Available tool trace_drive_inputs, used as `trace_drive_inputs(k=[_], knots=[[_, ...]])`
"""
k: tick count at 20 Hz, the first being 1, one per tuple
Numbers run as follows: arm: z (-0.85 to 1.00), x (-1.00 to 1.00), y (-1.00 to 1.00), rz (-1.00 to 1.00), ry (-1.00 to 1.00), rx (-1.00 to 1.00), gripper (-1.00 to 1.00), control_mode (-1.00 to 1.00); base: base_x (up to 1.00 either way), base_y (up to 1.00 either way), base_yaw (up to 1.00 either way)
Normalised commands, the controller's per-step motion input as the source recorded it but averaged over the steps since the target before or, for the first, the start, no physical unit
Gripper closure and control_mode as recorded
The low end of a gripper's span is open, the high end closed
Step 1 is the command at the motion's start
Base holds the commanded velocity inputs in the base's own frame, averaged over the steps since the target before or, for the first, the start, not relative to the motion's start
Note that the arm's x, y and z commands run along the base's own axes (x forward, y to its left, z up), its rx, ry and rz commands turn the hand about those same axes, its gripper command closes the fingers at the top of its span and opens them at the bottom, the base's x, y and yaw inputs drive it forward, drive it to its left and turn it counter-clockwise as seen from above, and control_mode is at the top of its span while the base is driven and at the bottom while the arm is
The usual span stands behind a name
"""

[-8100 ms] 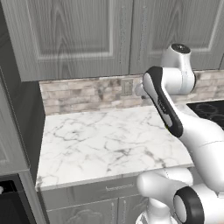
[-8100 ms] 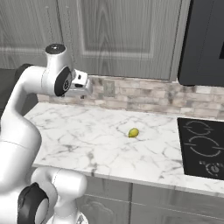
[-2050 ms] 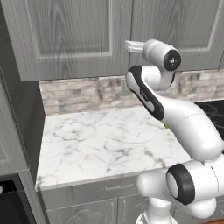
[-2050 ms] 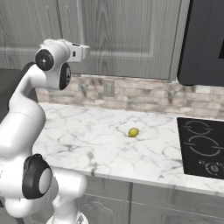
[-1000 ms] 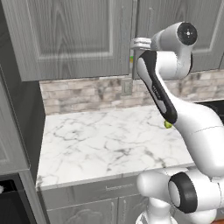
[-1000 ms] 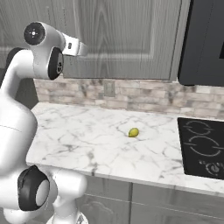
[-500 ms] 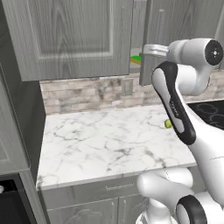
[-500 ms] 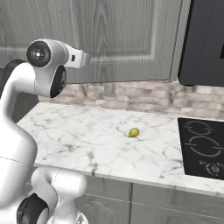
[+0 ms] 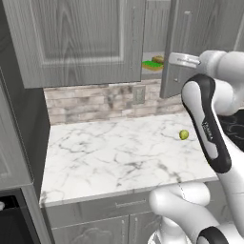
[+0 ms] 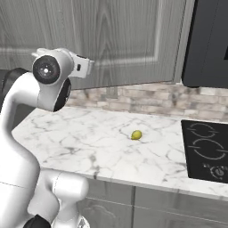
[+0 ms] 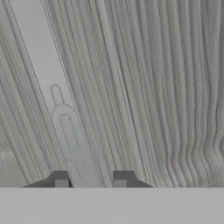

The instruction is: Pick the sponge and sponge from the cabinet and place them on the counter.

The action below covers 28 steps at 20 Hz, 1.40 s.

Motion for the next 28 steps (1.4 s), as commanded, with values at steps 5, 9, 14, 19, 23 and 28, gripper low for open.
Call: trace_drive_inputs(k=[5,9,14,19,23,28], knots=[[0.40,-0.53,-0.45,0.05,0.00,0.00,1.00,-1.00,0.00,0.00,0.00],[0.41,-0.57,-0.46,0.05,0.00,0.00,1.00,-1.00,0.00,0.00,0.00],[0.36,-0.60,-0.53,0.05,0.00,0.01,1.00,-1.00,0.00,0.00,0.00],[0.31,-0.57,-0.59,0.05,0.00,0.02,1.00,-1.00,0.00,0.00,0.00],[0.30,-0.48,-0.63,0.03,0.00,0.02,1.00,-1.00,0.00,0.00,0.00],[0.12,-0.24,-0.44,0.02,0.00,0.01,-1.00,-1.00,0.00,0.00,0.00]])
